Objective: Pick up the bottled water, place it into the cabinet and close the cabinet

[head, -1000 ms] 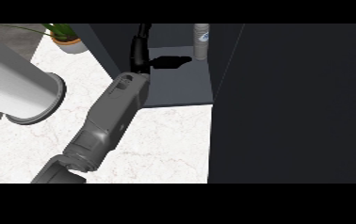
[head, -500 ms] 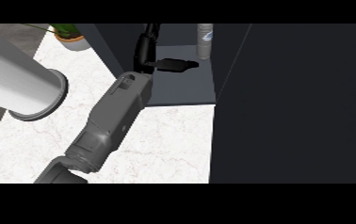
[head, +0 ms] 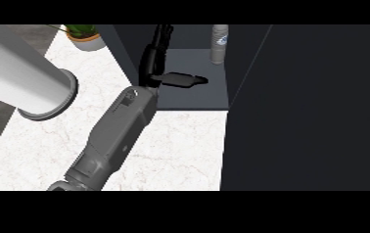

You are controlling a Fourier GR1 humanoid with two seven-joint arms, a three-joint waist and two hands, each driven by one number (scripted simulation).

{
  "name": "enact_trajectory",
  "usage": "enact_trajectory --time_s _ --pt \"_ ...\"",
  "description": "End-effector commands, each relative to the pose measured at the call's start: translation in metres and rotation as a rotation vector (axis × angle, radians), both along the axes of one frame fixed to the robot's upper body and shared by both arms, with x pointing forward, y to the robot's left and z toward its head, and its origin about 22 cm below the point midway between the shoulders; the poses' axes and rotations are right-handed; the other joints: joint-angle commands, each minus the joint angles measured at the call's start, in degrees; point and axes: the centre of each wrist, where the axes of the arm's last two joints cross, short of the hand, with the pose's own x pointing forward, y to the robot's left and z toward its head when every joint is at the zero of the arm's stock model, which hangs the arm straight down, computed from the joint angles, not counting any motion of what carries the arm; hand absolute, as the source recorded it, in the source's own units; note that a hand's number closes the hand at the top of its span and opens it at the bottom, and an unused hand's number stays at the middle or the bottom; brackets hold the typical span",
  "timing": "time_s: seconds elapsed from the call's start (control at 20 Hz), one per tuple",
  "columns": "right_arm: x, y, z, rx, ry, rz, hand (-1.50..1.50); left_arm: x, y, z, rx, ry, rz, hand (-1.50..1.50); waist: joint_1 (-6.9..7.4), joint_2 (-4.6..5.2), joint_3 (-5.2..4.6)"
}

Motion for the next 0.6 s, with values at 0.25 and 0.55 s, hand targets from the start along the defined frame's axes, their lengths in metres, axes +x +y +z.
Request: enact_trajectory --time_s 0.25,0.55 --pt "-0.009 0.009 0.005 0.001 0.005 0.008 -1.5 -0.048 0.035 -0.006 -0.119 0.072 -0.003 -1.5 1.86 -0.6 -0.19" --pt "-0.014 0.004 0.023 -0.009 0.001 0.024 -1.5 -0.112 0.046 0.0 -0.173 0.055 -0.045 -1.5 1.81 -0.5 -0.21"
